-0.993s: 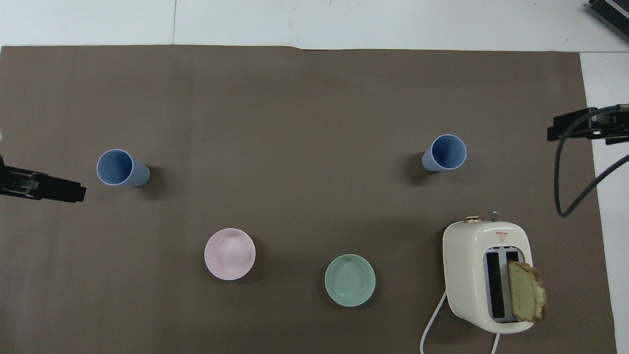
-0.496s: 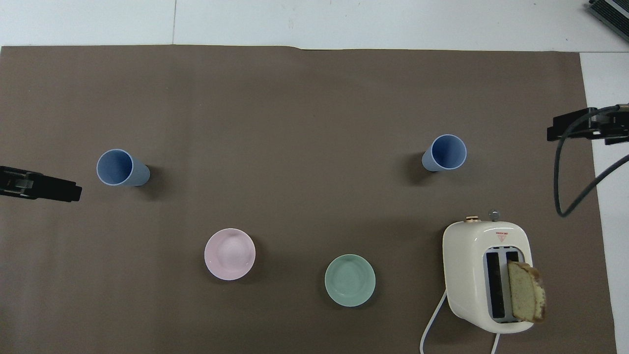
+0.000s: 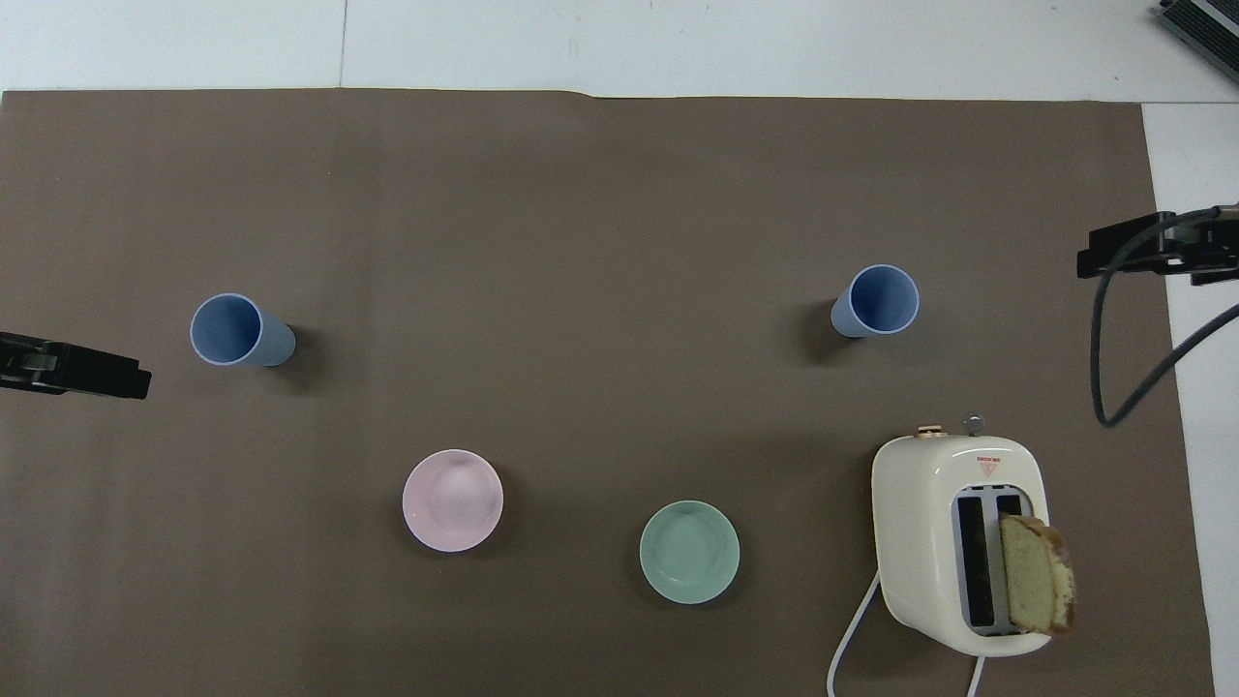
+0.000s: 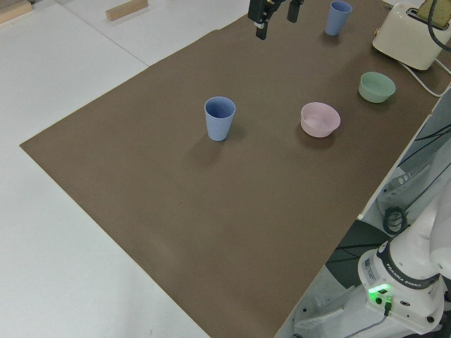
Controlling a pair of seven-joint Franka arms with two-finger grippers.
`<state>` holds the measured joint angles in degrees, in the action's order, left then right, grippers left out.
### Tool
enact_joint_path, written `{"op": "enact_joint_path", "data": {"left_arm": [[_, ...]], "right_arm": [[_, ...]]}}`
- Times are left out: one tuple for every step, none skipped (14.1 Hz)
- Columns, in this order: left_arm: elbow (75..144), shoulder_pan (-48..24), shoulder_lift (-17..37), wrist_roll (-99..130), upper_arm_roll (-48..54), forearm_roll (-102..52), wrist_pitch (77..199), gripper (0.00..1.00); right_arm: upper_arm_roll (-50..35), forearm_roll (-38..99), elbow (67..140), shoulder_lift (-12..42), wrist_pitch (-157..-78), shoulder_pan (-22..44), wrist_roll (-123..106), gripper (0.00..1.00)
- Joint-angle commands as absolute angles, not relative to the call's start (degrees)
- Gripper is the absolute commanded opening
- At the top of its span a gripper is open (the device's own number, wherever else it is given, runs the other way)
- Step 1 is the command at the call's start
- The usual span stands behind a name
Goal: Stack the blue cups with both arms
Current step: 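Reach the left gripper to the nearby blue cup and grasp it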
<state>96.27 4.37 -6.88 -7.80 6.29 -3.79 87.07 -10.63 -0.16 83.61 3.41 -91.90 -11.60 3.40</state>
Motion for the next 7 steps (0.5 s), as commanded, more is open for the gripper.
{"op": "enact_joint_path", "data": {"left_arm": [[101.8, 5.9, -7.6, -8.2, 6.4, -4.1, 93.1, 1.0], [103.2, 6.0, -7.4, -8.0, 6.4, -4.1, 95.9, 1.0], [104.2, 6.1, -6.7, -7.7, 6.4, -4.1, 98.1, 1.0], [105.5, 7.1, -6.1, -7.6, 6.3, -4.1, 100.0, 1.0], [106.3, 8.8, -4.6, -7.6, 6.4, -4.1, 103.2, 1.0], [106.6, 9.0, -2.8, -7.4, 6.4, -4.1, 106.5, 1.0], [106.6, 9.1, -0.7, -7.4, 6.4, -4.1, 108.7, 1.0]], "right_arm": [[-10.9, 1.2, 85.2, 2.1, -92.5, -12.5, 2.2, 1.0], [-10.9, 1.2, 85.2, 2.1, -92.5, -12.5, 2.1, 1.0], [-10.9, 1.2, 85.2, 2.1, -92.5, -12.5, 2.1, 1.0], [-10.9, 1.2, 85.2, 2.1, -92.5, -12.5, 2.1, 1.0], [-10.9, 1.2, 85.2, 2.1, -92.5, -12.5, 2.1, 1.0], [-10.9, 1.2, 85.2, 2.1, -92.5, -12.5, 2.0, 1.0], [-10.9, 1.2, 85.2, 2.1, -92.5, -12.5, 2.0, 1.0]]}}
